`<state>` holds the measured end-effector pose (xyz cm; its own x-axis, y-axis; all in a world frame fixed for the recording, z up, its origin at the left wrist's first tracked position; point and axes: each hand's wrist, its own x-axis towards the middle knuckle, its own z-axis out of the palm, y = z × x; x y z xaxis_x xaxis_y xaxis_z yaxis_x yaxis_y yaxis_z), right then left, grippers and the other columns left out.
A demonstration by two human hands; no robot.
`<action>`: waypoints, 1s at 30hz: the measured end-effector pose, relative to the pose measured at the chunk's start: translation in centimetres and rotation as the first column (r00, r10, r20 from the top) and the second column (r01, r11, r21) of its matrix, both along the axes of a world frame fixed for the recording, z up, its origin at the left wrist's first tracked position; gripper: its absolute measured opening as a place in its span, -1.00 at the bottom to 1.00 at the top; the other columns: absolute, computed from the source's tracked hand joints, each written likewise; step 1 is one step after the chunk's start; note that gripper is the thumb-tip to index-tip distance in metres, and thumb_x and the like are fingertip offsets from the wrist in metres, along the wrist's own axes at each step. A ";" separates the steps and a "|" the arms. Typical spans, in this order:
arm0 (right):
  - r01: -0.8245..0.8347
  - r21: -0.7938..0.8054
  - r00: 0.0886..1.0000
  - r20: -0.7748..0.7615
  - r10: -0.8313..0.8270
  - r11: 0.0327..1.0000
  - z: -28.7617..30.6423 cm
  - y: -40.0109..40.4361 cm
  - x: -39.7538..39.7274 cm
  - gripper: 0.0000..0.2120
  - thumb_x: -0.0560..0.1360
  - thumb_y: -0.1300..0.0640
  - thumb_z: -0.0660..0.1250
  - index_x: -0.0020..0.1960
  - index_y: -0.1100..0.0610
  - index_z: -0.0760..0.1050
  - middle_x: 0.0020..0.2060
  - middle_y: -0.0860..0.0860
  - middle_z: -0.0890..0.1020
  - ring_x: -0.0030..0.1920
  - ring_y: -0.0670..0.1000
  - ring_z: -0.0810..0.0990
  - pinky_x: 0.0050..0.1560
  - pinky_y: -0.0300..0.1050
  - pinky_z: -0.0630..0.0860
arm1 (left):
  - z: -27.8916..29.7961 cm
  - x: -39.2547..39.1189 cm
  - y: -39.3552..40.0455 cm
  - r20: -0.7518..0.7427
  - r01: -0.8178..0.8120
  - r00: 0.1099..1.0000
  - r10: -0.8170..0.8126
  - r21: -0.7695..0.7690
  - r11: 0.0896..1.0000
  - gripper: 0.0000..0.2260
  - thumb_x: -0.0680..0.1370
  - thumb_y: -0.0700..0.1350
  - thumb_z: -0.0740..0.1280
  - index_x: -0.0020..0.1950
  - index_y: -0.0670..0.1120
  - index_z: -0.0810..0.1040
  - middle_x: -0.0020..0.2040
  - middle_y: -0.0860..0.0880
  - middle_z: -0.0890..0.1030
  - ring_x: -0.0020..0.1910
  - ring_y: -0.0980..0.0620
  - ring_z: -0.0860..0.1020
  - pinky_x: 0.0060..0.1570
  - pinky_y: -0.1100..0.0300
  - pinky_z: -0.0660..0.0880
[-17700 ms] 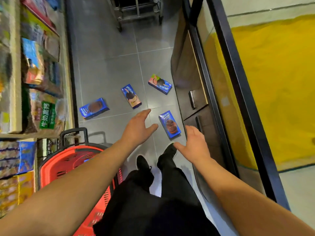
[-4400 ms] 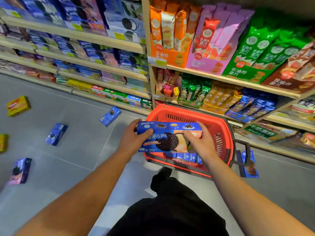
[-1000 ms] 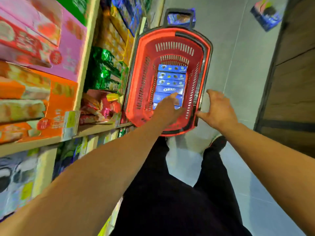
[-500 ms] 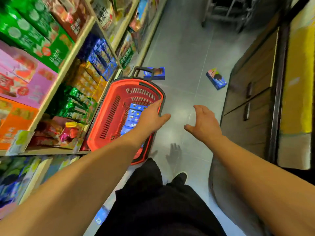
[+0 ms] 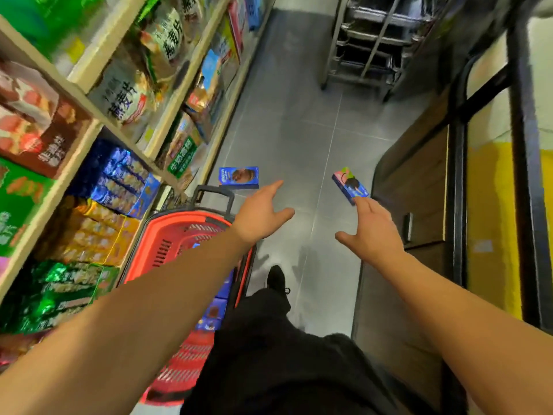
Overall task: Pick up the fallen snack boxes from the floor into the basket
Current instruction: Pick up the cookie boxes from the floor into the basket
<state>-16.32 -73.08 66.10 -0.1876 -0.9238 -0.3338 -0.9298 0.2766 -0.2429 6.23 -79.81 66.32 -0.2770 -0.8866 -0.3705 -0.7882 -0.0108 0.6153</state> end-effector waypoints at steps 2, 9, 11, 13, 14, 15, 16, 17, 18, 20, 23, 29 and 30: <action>0.031 -0.022 1.000 0.004 -0.031 0.999 0.4 -3.1 -0.9 -0.25 0.39 -0.15 0.45 0.45 0.11 0.26 0.35 0.09 0.42 0.30 0.16 0.42 0.28 0.07 0.45 | 0.0 -1.3 -3.8 0.009 0.013 1.000 -0.014 0.025 1.000 -0.36 0.50 0.03 0.39 0.51 -0.10 0.25 0.43 -0.12 0.39 0.42 -0.07 0.34 0.39 0.12 0.23; 0.117 0.001 0.993 0.025 -0.117 0.993 -0.1 -11.1 -5.7 -0.23 0.40 -0.14 0.46 0.47 0.12 0.24 0.37 0.09 0.40 0.33 0.16 0.38 0.32 0.05 0.39 | -0.6 -6.8 -13.6 0.057 0.080 0.995 -0.082 0.042 0.996 -0.38 0.51 0.04 0.37 0.51 -0.05 0.24 0.42 -0.14 0.40 0.42 -0.09 0.31 0.35 0.16 0.20; 0.131 0.020 0.991 0.030 -0.132 0.991 -1.1 -13.6 -7.9 -0.22 0.40 -0.14 0.46 0.48 0.12 0.23 0.39 0.08 0.39 0.35 0.16 0.36 0.34 0.04 0.37 | -1.4 -9.3 -16.5 0.079 0.128 0.988 -0.131 0.043 0.991 -0.38 0.53 0.08 0.34 0.53 -0.03 0.20 0.48 -0.08 0.32 0.45 -0.06 0.29 0.34 0.17 0.14; 0.141 0.023 0.989 0.045 -0.142 0.990 -2.4 -15.8 -9.8 -0.21 0.39 -0.14 0.46 0.48 0.12 0.23 0.39 0.09 0.39 0.35 0.15 0.37 0.35 0.03 0.38 | -2.0 -11.7 -19.0 0.075 0.149 0.986 -0.151 0.025 0.988 -0.39 0.54 0.08 0.32 0.54 -0.01 0.18 0.51 -0.03 0.27 0.47 -0.02 0.25 0.31 0.18 0.12; 0.162 0.030 0.985 0.061 -0.164 0.986 -3.3 -17.5 -11.4 -0.21 0.39 -0.14 0.47 0.48 0.12 0.24 0.39 0.09 0.39 0.35 0.15 0.37 0.36 0.04 0.38 | -2.4 -13.4 -20.7 0.070 0.155 0.985 -0.156 0.025 0.988 -0.39 0.55 0.07 0.31 0.54 0.00 0.17 0.52 -0.02 0.26 0.47 0.00 0.25 0.30 0.17 0.13; 0.182 0.036 0.980 0.078 -0.184 0.983 -4.0 -19.0 -12.7 -0.20 0.39 -0.15 0.46 0.49 0.12 0.23 0.38 0.09 0.40 0.34 0.14 0.38 0.36 0.04 0.39 | -2.7 -14.9 -22.3 0.074 0.164 0.983 -0.166 0.030 0.986 -0.39 0.55 0.06 0.31 0.54 0.01 0.16 0.52 -0.01 0.25 0.47 0.00 0.25 0.29 0.17 0.14; 0.188 0.047 0.977 0.096 -0.192 0.981 -4.9 -20.5 -13.9 -0.20 0.39 -0.15 0.46 0.49 0.12 0.23 0.38 0.09 0.40 0.34 0.15 0.39 0.36 0.04 0.39 | -3.1 -16.2 -23.7 0.082 0.164 0.983 -0.166 0.038 0.986 -0.40 0.56 0.06 0.30 0.54 0.00 0.16 0.52 -0.01 0.25 0.47 -0.01 0.25 0.29 0.18 0.14; 0.184 0.061 0.976 0.108 -0.190 0.981 -5.7 -21.6 -14.8 -0.19 0.38 -0.15 0.46 0.49 0.12 0.23 0.38 0.10 0.40 0.33 0.15 0.40 0.36 0.04 0.39 | -3.6 -17.2 -24.9 0.085 0.163 0.983 -0.166 0.044 0.986 -0.39 0.56 0.05 0.31 0.55 -0.01 0.16 0.52 -0.01 0.25 0.47 -0.02 0.25 0.29 0.18 0.15; 0.174 0.082 0.976 0.120 -0.183 0.981 -6.5 -22.6 -15.6 -0.18 0.37 -0.15 0.47 0.49 0.13 0.24 0.37 0.11 0.41 0.33 0.17 0.40 0.35 0.04 0.40 | -4.4 -18.2 -26.0 0.077 0.168 0.982 -0.172 0.058 0.984 -0.38 0.55 0.04 0.32 0.54 -0.03 0.17 0.51 -0.03 0.26 0.46 -0.04 0.26 0.31 0.19 0.16; 0.166 0.134 0.972 0.146 -0.186 0.977 -9.0 -25.3 -18.0 -0.18 0.36 -0.12 0.48 0.49 0.13 0.23 0.37 0.12 0.42 0.33 0.18 0.40 0.32 0.02 0.39 | -7.0 -20.8 -29.1 0.065 0.161 0.983 -0.169 0.116 0.980 -0.36 0.52 0.01 0.36 0.54 -0.08 0.19 0.50 -0.08 0.29 0.46 -0.07 0.28 0.37 0.19 0.17; 0.167 0.206 0.967 0.158 -0.201 0.964 -11.4 -28.1 -20.0 -0.19 0.38 -0.09 0.48 0.50 0.13 0.21 0.38 0.09 0.39 0.34 0.15 0.38 0.30 -0.02 0.37 | -10.4 -23.3 -32.0 0.084 0.133 0.986 -0.146 0.151 0.980 -0.34 0.50 0.03 0.38 0.53 -0.05 0.20 0.50 -0.04 0.29 0.47 -0.03 0.27 0.42 0.18 0.16; 0.217 0.338 0.943 0.170 -0.286 0.916 -20.1 -33.3 -23.2 -0.23 0.37 -0.10 0.47 0.46 0.13 0.26 0.36 0.11 0.41 0.37 0.18 0.37 0.30 0.02 0.40 | -19.4 -27.3 -36.2 0.095 0.229 0.963 -0.254 0.215 0.949 -0.33 0.48 -0.02 0.40 0.52 -0.08 0.21 0.49 -0.10 0.32 0.45 -0.08 0.31 0.40 0.12 0.22; 0.243 0.359 0.931 0.173 -0.320 0.901 -22.0 -33.9 -23.5 -0.23 0.38 -0.09 0.47 0.46 0.13 0.25 0.37 0.11 0.40 0.38 0.17 0.36 0.31 0.03 0.39 | -21.3 -27.7 -36.7 0.097 0.251 0.956 -0.278 0.226 0.941 -0.33 0.47 -0.04 0.41 0.52 -0.10 0.23 0.48 -0.11 0.33 0.44 -0.09 0.32 0.39 0.13 0.22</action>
<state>-39.82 -106.94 44.07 -0.3091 -0.6748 -0.6702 -0.7329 0.6181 -0.2843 -21.48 -116.51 44.99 -0.4302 -0.6864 -0.5863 -0.8507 0.0909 0.5178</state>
